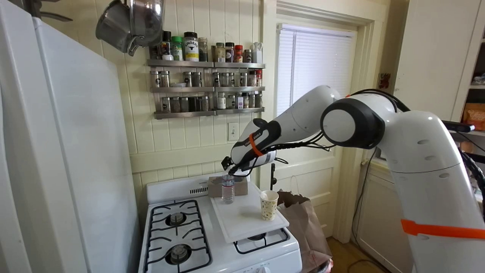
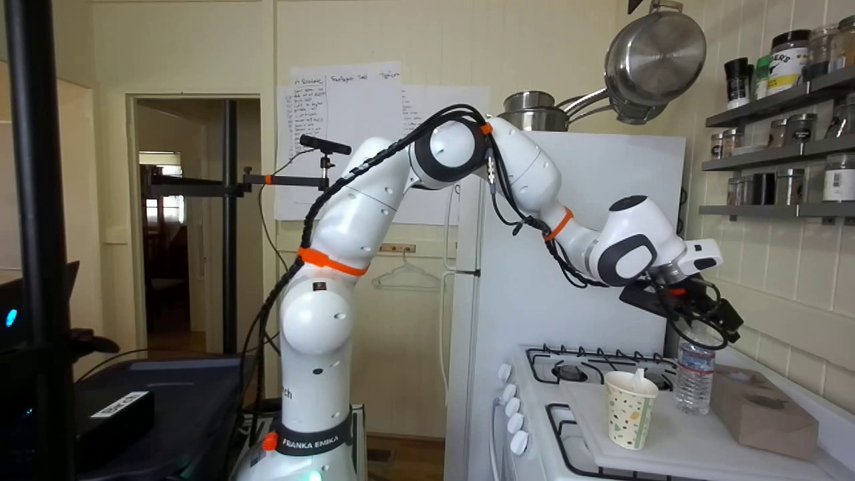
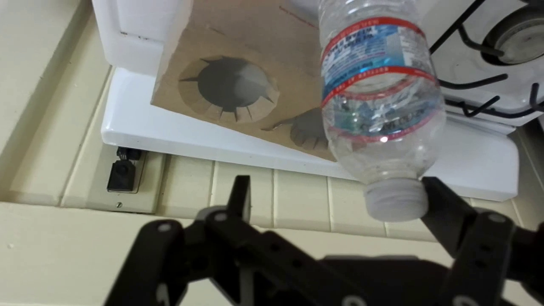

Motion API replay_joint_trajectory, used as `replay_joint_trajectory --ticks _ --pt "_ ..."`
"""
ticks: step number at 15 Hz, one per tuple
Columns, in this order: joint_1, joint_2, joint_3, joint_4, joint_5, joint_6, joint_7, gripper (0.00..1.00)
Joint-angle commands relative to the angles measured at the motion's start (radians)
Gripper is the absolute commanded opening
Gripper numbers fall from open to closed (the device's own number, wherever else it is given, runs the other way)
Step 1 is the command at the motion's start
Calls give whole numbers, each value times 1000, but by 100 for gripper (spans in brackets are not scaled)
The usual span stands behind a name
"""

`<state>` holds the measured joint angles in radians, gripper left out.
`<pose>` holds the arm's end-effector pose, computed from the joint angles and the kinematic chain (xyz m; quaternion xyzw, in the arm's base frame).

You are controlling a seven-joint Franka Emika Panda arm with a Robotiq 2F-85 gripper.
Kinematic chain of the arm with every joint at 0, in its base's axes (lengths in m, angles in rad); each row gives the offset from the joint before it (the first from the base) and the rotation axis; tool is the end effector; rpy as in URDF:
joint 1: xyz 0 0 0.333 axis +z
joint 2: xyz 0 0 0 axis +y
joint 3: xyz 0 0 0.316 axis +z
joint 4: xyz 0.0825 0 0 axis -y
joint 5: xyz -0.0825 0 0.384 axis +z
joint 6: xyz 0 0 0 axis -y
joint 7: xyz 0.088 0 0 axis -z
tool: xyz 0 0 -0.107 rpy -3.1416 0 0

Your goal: Move the plastic bottle from the bottle holder to the chopping board

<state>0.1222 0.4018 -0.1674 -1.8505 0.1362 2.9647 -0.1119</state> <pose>0.6850 -0.0273 0.3937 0.9359 -0.0097 0.3514 0.0211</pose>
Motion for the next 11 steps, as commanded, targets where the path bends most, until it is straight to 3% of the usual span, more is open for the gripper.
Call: replay_joint_trajectory --ticks 1,9,10,11 --pt "-38 -12 47 29 -72 -97 74 100" --pt "-67 -51 72 95 -115 -288 131 100" --pt "-77 -34 83 90 -109 -223 112 100" --pt "-80 -39 86 96 -108 -246 112 100"
